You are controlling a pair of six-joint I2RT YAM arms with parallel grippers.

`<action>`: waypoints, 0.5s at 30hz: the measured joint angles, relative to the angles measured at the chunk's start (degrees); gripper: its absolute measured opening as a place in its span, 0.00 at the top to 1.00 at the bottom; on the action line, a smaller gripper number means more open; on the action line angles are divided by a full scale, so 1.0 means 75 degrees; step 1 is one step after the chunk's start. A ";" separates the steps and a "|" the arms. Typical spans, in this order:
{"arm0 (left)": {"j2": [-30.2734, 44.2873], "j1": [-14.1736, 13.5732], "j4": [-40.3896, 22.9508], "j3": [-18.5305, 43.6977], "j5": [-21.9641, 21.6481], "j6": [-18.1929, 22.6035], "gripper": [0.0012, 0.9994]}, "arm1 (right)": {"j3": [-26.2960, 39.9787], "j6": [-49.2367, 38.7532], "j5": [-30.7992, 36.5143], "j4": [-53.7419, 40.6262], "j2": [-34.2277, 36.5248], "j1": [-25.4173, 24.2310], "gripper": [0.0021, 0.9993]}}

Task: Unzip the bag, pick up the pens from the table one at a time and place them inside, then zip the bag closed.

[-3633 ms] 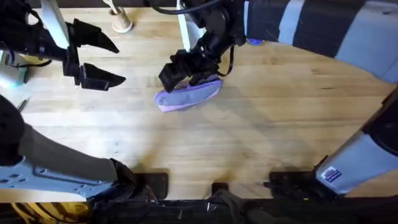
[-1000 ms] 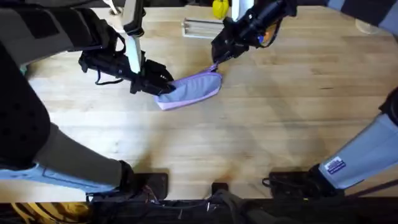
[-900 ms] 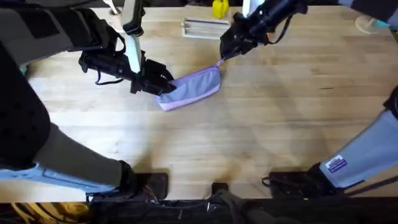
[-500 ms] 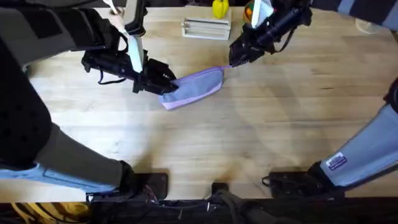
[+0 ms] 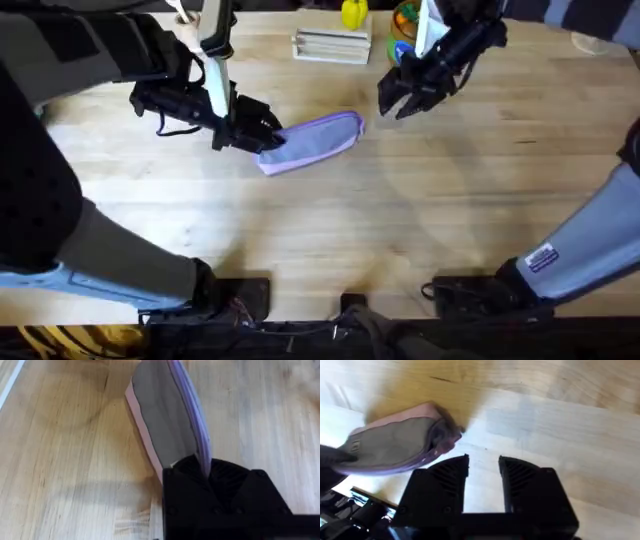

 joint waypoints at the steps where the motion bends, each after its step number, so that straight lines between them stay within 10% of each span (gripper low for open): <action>1: 0.0000 0.0000 -0.0002 -0.0003 -0.0003 0.0000 0.96 | 0.0123 -0.0001 0.0084 -0.0123 -0.0092 -0.0007 0.64; 3: 0.0000 0.0001 -0.0005 -0.0002 -0.0003 0.0003 0.90 | 0.0378 -0.0008 0.0201 -0.0411 -0.0401 -0.0007 0.56; 7: 0.0000 0.0054 -0.0161 -0.0003 -0.0058 -0.0041 0.44 | 0.0832 -0.0154 0.0294 -0.0937 -0.1140 -0.0007 0.05; 10: 0.0000 0.0087 -0.0229 -0.0003 -0.0081 -0.0061 0.04 | 0.1064 -0.0375 0.0326 -0.1225 -0.1627 -0.0007 0.00; 15: 0.0000 0.0093 -0.0216 -0.0003 -0.0128 -0.0052 0.01 | 0.1119 -0.0891 0.0374 -0.1288 -0.2378 -0.0007 0.00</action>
